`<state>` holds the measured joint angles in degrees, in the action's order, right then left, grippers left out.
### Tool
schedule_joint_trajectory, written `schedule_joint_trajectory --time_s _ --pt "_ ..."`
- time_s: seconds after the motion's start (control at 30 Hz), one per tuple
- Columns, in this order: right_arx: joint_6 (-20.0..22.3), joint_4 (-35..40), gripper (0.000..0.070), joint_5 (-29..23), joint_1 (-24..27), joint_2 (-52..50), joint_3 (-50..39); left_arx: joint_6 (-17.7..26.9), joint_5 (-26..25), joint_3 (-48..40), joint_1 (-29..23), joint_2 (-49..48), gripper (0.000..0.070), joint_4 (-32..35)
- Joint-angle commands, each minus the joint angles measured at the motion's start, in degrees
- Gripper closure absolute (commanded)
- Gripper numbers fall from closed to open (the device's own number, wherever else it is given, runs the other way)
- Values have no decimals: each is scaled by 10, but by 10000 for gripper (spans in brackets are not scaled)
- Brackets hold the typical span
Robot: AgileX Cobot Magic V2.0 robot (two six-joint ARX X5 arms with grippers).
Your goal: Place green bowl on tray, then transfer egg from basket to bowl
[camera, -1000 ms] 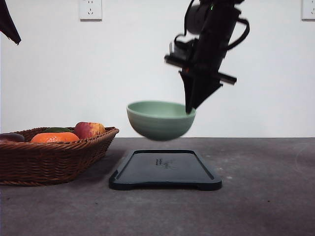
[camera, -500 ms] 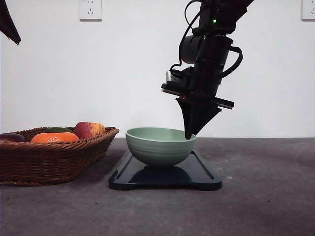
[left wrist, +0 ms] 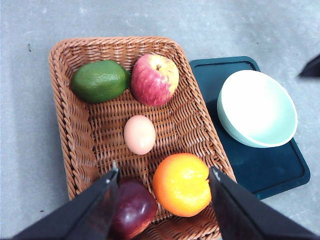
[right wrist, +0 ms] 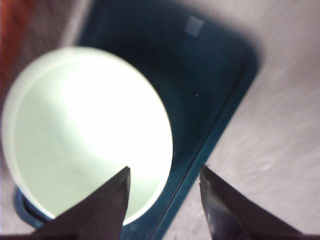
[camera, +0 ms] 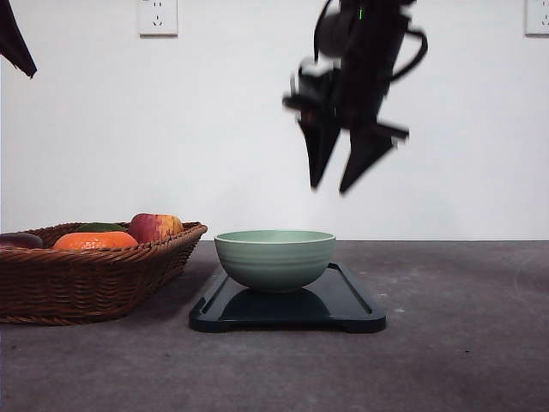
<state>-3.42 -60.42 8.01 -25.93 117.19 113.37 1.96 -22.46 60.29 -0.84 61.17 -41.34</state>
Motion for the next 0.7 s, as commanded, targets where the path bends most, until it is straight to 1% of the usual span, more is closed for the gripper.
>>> schedule_joint_trajectory --time_s 0.0,0.17,0.3,0.37,0.5,0.67 --pt "-1 22 431 -14 -8 -10 -5 4 -3 14 1 4 350 5" --pt "-1 114 434 -9 -17 -78 -97 4 -3 14 1 4 350 2" --pt "1 205 434 0 -21 -154 -202 4 -3 14 1 4 350 2" --pt "9 246 434 1 -21 -199 -261 4 -3 14 1 4 350 3" --pt "34 296 434 -4 -20 -290 -371 3 -3 14 1 4 350 5" --pt "63 329 434 -6 -7 -404 -491 -4 -3 14 3 4 350 4"
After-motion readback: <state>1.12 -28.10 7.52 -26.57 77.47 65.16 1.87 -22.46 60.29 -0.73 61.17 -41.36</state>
